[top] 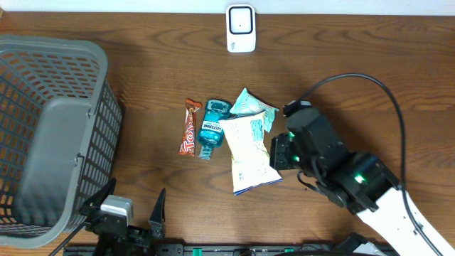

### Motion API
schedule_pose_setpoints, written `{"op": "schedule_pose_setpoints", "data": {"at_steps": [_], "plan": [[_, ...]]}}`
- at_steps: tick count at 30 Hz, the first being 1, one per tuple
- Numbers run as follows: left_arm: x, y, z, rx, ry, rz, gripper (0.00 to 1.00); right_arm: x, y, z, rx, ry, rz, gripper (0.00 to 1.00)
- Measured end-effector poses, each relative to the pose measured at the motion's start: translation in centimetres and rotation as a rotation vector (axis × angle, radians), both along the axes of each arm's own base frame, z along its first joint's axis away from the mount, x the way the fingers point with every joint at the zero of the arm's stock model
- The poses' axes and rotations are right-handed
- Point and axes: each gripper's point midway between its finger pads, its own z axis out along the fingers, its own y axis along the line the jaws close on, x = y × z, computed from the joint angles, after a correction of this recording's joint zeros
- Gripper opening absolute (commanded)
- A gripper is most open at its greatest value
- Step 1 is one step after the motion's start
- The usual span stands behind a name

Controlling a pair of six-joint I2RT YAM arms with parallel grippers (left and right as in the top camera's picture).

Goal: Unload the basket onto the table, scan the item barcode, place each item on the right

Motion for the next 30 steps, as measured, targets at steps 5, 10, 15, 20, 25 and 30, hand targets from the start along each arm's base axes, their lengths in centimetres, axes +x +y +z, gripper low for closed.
{"op": "schedule_pose_setpoints", "data": {"at_steps": [5,10,15,20,25,30], "plan": [[0.0,0.0,0.0,0.000,0.000,0.000,1.00,-0.9,-0.8,1.2,0.044,-0.006,-0.037,0.01],[0.0,0.0,0.0,0.000,0.000,0.000,1.00,-1.5,-1.2,1.0,0.054,0.026,-0.072,0.01],[0.0,0.0,0.0,0.000,0.000,0.000,1.00,-1.5,-1.3,0.8,0.053,0.038,-0.088,0.01],[0.0,0.0,0.0,0.000,0.000,0.000,1.00,-0.8,-0.9,-0.2,0.029,0.059,-0.101,0.01],[0.0,0.0,0.0,0.000,0.000,0.000,1.00,0.0,-0.3,-1.8,0.000,0.095,-0.102,0.01],[0.0,0.0,0.0,0.000,0.000,0.000,1.00,0.3,0.3,-2.1,0.006,0.103,-0.094,0.01]]}}
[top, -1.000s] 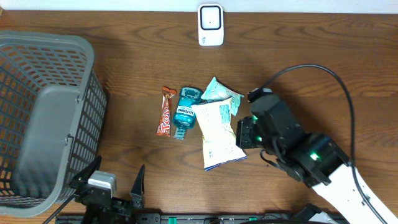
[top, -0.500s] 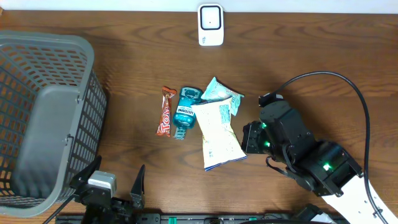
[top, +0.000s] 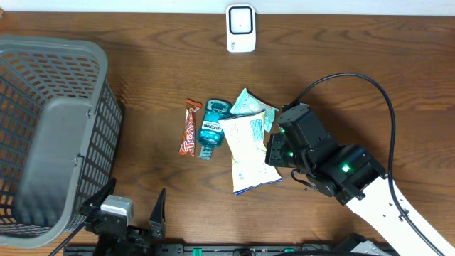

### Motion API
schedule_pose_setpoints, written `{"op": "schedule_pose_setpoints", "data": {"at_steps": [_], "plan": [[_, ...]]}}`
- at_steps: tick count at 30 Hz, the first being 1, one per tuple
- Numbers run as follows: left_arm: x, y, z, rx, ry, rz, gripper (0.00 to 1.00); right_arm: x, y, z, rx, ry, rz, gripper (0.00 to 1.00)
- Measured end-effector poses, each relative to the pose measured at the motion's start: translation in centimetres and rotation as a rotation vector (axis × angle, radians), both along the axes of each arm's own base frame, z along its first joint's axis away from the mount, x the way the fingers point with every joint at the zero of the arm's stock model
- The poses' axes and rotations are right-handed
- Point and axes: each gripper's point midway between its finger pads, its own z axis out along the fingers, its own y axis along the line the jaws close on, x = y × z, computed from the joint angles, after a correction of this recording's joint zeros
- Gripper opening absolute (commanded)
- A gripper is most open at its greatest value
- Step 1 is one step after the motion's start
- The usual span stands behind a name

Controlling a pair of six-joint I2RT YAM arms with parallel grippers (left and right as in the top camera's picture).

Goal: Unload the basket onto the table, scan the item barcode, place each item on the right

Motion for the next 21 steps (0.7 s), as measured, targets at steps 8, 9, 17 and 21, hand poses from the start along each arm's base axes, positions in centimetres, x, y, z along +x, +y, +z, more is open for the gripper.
{"op": "schedule_pose_setpoints", "data": {"at_steps": [8,9,17,21], "plan": [[0.0,0.0,0.0,0.000,0.000,0.000,1.00,1.2,0.9,1.0,0.030,-0.068,0.021,0.01],[0.0,0.0,0.0,0.000,0.000,0.000,1.00,1.5,1.1,1.2,0.036,-0.080,0.022,0.01],[0.0,0.0,0.0,0.000,0.000,0.000,1.00,4.4,2.6,-1.3,0.002,-0.085,0.006,0.01],[0.0,0.0,0.0,0.000,0.001,0.000,1.00,5.7,3.7,-2.5,0.004,-0.088,0.006,0.01]]}}
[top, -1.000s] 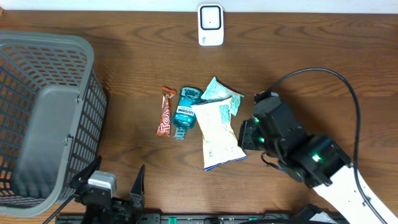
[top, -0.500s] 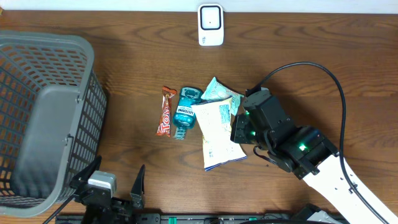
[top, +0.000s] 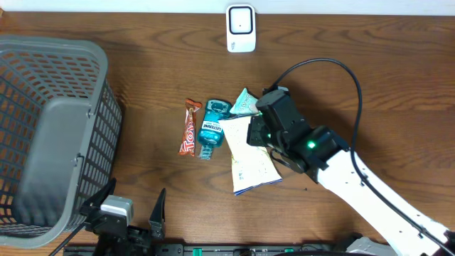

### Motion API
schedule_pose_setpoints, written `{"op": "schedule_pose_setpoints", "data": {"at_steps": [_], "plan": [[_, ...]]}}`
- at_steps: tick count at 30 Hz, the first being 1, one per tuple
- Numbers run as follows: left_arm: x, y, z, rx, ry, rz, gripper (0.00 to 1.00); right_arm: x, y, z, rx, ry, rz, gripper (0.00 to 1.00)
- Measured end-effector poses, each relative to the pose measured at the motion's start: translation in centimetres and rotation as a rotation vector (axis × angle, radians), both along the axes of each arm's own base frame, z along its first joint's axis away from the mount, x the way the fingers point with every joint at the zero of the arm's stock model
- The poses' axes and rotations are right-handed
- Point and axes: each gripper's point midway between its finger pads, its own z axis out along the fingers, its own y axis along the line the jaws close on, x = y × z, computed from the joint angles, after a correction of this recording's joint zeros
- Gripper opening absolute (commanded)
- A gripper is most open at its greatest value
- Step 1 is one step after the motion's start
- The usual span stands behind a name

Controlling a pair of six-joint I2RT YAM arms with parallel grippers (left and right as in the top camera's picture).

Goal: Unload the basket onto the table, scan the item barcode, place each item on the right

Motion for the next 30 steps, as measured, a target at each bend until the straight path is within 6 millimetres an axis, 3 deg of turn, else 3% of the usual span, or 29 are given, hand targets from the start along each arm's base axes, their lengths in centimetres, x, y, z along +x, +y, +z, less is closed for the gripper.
{"op": "schedule_pose_setpoints", "data": {"at_steps": [9,20,30], "plan": [[0.0,0.0,0.0,0.000,0.000,0.000,1.00,2.6,2.0,-0.2,0.026,-0.082,0.030,0.01],[0.0,0.0,0.0,0.000,-0.001,0.000,1.00,5.4,4.1,-3.9,0.009,-0.104,0.057,0.01],[0.0,0.0,0.0,0.000,-0.001,0.000,1.00,6.3,4.8,-3.1,0.040,-0.149,0.056,0.01]]}}
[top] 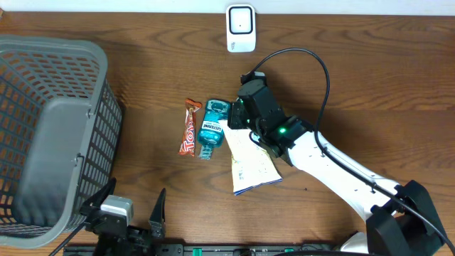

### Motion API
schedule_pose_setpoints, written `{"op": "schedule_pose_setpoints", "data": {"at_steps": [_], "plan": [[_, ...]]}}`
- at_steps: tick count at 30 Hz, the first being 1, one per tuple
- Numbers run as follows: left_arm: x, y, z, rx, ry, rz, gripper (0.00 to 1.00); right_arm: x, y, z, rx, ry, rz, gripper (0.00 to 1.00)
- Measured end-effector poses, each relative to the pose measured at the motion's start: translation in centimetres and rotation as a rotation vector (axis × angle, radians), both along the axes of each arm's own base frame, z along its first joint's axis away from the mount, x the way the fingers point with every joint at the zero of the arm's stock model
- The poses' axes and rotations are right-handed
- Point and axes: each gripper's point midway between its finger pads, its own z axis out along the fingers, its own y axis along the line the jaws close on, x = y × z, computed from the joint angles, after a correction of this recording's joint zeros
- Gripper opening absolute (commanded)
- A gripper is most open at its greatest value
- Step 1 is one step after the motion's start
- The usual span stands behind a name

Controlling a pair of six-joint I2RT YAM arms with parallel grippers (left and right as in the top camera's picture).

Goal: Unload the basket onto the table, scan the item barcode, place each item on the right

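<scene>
Several items lie together at mid-table: an orange candy bar (pixel 190 128), a teal mouthwash bottle (pixel 212 128) and a white-and-yellow snack bag (pixel 251 162). My right gripper (pixel 240 114) hangs low over the top of the bag, right beside the bottle. Its fingers are hidden under the wrist, so their state does not show, and it covers the teal packet that lies there. The white barcode scanner (pixel 241 28) stands at the far edge. My left gripper (pixel 129 205) rests open at the near edge, holding nothing.
A large grey mesh basket (pixel 53 45) fills the left side of the table. The right arm's black cable (pixel 323 67) loops above the table behind the wrist. The white right forearm (pixel 341 171) stretches diagonally to the near right corner.
My right gripper has moved further left and away from me, from over the bag's upper right part to its top edge beside the bottle. The items lie where they were.
My right gripper was to the right of the snack bag. It then stood at the bag's right edge, then over its upper right part covering part of the teal packet, and now over the pile's top. The left arm has stayed still.
</scene>
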Motion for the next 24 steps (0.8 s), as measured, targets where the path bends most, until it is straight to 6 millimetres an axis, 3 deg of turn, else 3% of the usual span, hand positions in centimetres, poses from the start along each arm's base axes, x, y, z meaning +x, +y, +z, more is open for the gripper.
{"op": "schedule_pose_setpoints", "data": {"at_steps": [5,11,17,20,24], "plan": [[0.0,0.0,0.0,0.000,0.000,0.000,1.00,0.3,0.9,-1.4,0.006,0.016,0.028,0.01],[0.0,0.0,0.0,0.000,0.000,0.000,1.00,-2.0,-0.4,-8.1,-0.120,0.215,0.038,0.01],[0.0,0.0,0.0,0.000,0.000,0.000,1.00,-4.1,-1.1,-9.4,-0.146,0.318,0.052,0.01],[0.0,0.0,0.0,0.000,0.000,0.000,1.00,-5.2,-1.3,-8.2,-0.134,0.340,0.074,0.01],[0.0,0.0,0.0,0.000,0.000,0.000,1.00,-6.3,-1.9,-2.8,-0.085,0.273,0.095,0.01]]}}
